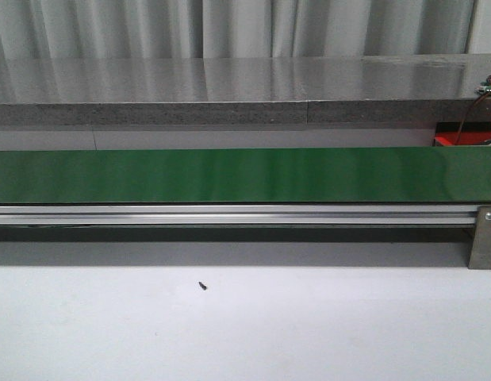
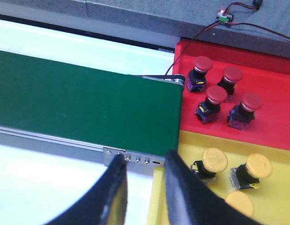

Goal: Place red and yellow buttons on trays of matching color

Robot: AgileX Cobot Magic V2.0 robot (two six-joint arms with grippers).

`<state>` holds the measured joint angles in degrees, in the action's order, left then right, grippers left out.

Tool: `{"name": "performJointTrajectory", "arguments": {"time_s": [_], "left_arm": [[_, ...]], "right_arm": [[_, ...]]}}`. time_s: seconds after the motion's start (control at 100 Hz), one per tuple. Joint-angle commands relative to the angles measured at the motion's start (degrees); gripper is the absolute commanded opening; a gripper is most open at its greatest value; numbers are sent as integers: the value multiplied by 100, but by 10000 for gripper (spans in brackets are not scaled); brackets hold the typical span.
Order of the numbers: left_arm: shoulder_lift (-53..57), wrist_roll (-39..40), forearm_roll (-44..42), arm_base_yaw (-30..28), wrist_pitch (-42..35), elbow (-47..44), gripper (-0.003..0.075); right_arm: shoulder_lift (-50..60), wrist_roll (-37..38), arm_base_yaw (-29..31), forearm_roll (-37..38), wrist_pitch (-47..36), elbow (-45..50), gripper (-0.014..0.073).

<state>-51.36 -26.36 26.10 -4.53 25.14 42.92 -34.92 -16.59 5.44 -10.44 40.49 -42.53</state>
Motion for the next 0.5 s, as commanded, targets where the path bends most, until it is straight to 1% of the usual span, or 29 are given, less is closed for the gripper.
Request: {"name": "performJointTrajectory", "arguments": {"time_s": [0.0, 0.01, 0.05, 0.08, 0.2, 0.49], "left_arm": [[76, -7, 130, 23, -311, 171, -20], [76, -7, 130, 23, -311, 171, -20], [76, -7, 130, 23, -311, 171, -20], [76, -7, 130, 23, -311, 171, -20], [76, -7, 130, 23, -311, 171, -20], [53, -7, 130, 23, -311, 171, -20]], "right_arm": [[392, -45, -14, 79, -347, 143, 20], [453, -45, -14, 79, -353, 164, -8], [597, -45, -14, 79, -359, 293, -76], [717, -45, -14, 79, -357, 369, -63], [942, -45, -14, 79, -346, 576, -68], [939, -45, -14, 74, -255, 613, -68]]}}
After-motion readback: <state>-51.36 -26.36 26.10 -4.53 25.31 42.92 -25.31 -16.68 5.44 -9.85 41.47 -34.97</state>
